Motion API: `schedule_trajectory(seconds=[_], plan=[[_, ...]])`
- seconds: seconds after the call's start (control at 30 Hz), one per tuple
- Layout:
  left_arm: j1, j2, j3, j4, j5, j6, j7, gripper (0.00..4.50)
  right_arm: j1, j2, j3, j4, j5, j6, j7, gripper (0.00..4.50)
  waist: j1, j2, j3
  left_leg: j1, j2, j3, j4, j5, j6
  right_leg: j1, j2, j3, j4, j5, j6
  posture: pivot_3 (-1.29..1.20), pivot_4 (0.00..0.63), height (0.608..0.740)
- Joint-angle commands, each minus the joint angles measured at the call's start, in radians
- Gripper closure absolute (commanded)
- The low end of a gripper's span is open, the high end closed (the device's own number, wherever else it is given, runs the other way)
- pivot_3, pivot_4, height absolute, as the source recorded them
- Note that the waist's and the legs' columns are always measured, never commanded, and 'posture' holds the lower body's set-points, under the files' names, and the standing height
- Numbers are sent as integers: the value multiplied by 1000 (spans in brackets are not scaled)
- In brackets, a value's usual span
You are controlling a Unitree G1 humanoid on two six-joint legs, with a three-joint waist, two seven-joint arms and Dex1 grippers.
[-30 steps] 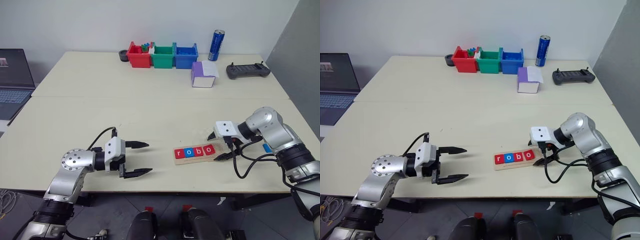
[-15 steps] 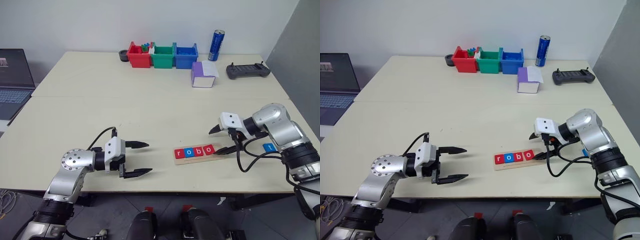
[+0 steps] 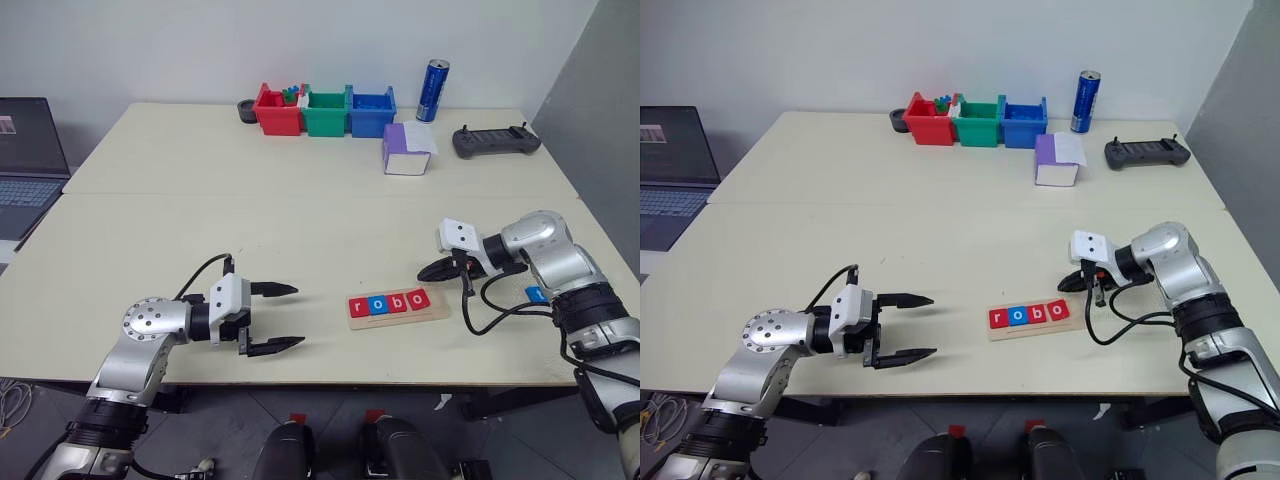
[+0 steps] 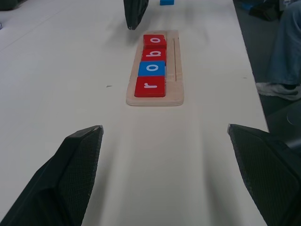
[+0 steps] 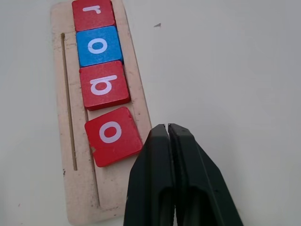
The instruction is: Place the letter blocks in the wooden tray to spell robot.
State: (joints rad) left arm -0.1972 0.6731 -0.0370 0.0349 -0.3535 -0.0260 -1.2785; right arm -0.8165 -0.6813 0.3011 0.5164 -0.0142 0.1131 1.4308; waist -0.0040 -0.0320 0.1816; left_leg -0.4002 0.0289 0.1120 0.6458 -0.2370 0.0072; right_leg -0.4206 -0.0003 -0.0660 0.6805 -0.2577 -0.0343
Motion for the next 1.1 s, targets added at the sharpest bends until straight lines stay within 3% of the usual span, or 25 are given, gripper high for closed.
schedule_trajectory(seconds=[0.03, 1.1], plan=[[8, 7, 9, -44, -14, 0, 1, 0, -19, 8, -6, 11, -13, -34, -19, 4440, 0, 0, 0, 0, 0, 0, 0, 0, 0, 0, 0, 0, 0, 0, 0, 0, 150, 740], [-4, 6, 14, -33, -6, 1, 4, 0, 61, -25, 7, -90, -37, 17, 21, 4440, 0, 0, 0, 0, 0, 0, 0, 0, 0, 0, 0, 0, 0, 0, 0, 0, 150, 740]])
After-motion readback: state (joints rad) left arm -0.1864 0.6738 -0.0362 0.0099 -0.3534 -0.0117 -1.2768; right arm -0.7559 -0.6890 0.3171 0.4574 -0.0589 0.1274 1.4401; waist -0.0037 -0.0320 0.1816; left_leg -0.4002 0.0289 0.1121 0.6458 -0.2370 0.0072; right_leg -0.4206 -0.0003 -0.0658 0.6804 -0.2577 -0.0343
